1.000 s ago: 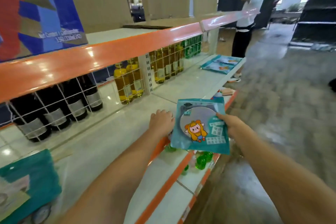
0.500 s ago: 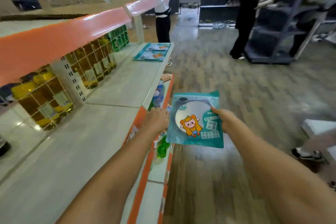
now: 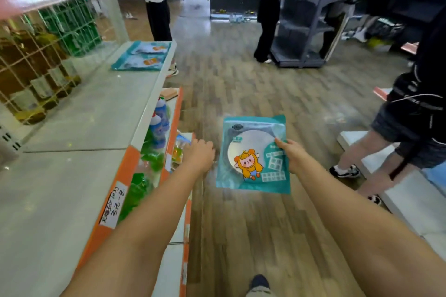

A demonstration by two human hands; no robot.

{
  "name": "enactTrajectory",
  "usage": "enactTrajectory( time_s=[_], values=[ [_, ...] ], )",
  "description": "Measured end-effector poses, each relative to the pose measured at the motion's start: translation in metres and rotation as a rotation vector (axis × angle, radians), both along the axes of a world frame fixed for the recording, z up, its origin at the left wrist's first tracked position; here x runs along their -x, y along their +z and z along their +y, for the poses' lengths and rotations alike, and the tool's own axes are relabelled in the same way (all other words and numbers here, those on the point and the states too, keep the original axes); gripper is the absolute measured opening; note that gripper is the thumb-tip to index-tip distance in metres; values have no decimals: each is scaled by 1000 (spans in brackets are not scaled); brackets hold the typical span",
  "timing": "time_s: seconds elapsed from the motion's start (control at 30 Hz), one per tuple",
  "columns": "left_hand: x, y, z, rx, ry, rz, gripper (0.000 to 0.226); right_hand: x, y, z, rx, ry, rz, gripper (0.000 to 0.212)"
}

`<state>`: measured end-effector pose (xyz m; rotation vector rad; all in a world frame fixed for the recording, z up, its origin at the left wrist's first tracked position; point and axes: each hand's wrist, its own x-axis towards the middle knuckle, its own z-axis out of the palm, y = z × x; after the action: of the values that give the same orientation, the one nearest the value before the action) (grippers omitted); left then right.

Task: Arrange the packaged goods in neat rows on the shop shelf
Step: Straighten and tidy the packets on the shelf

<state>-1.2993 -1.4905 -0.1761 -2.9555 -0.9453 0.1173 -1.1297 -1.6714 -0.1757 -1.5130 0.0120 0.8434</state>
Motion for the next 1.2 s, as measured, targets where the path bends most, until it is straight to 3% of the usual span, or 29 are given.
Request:
enactTrajectory(
  time_s=[0.63,1.2],
  values=[
    [-165,-15,31,192,210,-141,35,-181,1,61,-50,62,-52,20],
    [-271,-38,157,206,125,-76,36,-279,-29,162,35,-22,37,12]
  ],
)
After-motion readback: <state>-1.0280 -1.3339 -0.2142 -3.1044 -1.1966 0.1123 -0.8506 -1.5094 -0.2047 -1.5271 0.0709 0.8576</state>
